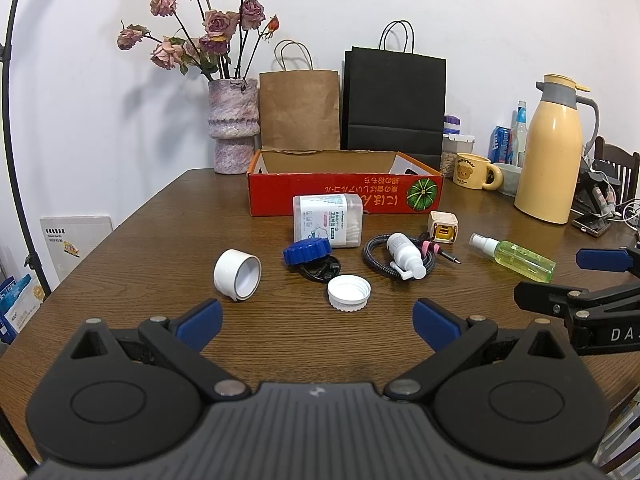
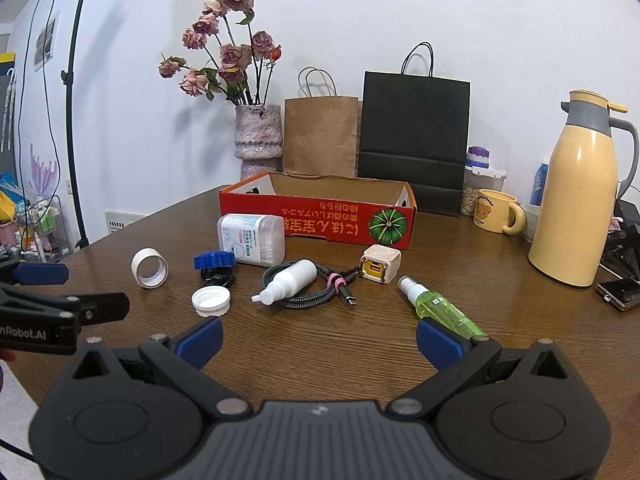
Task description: Organize rigid objects
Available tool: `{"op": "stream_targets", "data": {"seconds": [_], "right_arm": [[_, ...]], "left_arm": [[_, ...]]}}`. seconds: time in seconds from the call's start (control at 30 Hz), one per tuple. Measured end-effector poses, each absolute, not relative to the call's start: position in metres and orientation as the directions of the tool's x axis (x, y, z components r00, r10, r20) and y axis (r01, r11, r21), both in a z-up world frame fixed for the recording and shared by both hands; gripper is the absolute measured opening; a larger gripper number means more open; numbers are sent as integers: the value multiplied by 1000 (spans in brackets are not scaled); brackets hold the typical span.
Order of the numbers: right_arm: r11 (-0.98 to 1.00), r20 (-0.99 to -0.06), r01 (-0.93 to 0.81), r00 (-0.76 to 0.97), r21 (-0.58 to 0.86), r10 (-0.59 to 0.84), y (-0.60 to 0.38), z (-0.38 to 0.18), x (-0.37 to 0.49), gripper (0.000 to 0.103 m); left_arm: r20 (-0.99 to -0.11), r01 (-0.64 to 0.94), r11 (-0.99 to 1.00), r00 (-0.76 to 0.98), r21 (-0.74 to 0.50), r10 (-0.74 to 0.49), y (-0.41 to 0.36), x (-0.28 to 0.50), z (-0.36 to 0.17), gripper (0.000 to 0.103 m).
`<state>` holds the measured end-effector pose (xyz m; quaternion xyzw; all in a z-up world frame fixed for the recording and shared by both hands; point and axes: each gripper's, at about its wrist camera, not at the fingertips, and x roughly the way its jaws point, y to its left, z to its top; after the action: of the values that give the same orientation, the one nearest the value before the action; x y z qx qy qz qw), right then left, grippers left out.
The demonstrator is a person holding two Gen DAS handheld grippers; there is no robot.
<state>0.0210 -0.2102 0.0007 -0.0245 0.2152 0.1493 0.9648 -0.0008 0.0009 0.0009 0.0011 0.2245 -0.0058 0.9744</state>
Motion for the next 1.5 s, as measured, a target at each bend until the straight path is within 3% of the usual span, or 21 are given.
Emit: {"op": "stream_targets", "data": {"seconds": [1.5], "right_arm": [[957,-430,-289,864,4,262,-214,-3,26,103]], "left_arm": [[-441,12,1000,897,-13,-16,3,4,-2,103]]}}
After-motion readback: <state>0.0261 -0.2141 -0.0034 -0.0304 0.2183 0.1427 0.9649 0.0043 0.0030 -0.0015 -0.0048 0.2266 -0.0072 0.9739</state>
